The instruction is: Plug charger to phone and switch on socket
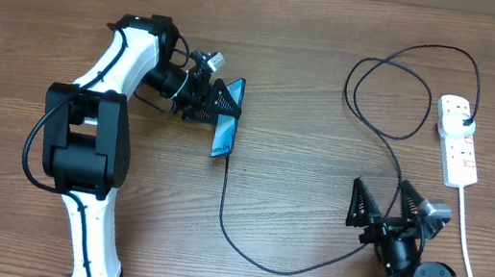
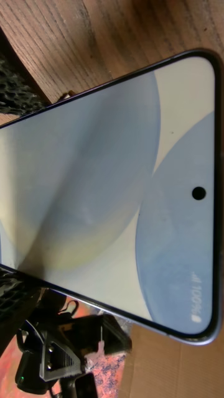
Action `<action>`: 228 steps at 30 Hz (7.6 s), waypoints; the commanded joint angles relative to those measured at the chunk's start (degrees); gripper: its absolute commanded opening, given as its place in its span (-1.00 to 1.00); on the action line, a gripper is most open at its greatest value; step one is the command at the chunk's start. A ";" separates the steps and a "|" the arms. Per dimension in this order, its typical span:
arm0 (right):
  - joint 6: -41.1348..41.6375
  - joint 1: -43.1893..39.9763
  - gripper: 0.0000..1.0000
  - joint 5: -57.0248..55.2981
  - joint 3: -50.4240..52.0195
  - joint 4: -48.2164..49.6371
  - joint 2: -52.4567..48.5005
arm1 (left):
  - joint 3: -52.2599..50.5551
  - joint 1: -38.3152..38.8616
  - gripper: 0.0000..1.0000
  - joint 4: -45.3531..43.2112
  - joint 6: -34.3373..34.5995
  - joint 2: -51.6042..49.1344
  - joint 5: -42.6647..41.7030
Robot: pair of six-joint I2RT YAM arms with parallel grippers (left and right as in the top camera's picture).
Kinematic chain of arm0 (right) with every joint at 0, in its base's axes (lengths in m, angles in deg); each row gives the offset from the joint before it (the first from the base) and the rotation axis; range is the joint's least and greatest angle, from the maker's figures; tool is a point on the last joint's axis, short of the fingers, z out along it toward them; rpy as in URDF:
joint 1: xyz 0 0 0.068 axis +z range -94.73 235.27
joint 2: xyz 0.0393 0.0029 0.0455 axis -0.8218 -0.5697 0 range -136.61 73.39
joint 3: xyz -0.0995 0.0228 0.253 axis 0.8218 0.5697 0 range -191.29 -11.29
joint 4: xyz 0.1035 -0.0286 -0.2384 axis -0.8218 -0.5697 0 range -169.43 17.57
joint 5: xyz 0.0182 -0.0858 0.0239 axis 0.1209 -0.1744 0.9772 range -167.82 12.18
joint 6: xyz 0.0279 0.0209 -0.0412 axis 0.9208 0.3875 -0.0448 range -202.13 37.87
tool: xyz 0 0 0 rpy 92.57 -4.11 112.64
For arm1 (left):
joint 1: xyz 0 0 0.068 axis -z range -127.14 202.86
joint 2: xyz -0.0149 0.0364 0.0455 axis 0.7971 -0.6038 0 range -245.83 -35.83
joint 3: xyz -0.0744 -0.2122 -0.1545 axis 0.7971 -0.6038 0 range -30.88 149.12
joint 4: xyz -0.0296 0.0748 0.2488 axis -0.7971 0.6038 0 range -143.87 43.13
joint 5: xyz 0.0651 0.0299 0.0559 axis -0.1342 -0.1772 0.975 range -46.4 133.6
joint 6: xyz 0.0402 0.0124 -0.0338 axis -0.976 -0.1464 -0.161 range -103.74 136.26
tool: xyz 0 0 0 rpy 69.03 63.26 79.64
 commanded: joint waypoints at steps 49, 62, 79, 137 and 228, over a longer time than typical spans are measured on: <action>5.97 12.48 0.54 23.98 -60.74 -38.88 -77.05 | 0.83 1.29 0.18 0.00 -2.23 -0.48 -2.86; 14.29 27.30 0.53 15.78 -60.74 -16.48 -91.60 | 0.83 3.45 0.18 -0.44 -2.21 -0.48 -2.89; 21.92 30.97 -0.18 5.60 -60.74 -6.16 -98.20 | 0.83 4.04 0.21 -1.66 -2.40 -0.48 -1.40; 21.27 20.85 -0.93 4.11 -55.04 -26.82 -98.20 | 0.83 3.87 0.99 -8.15 -2.38 -0.48 38.23; 7.08 4.15 -0.92 59.89 -55.76 -11.17 -90.36 | 0.85 4.61 1.00 -6.62 -9.84 -0.48 -35.36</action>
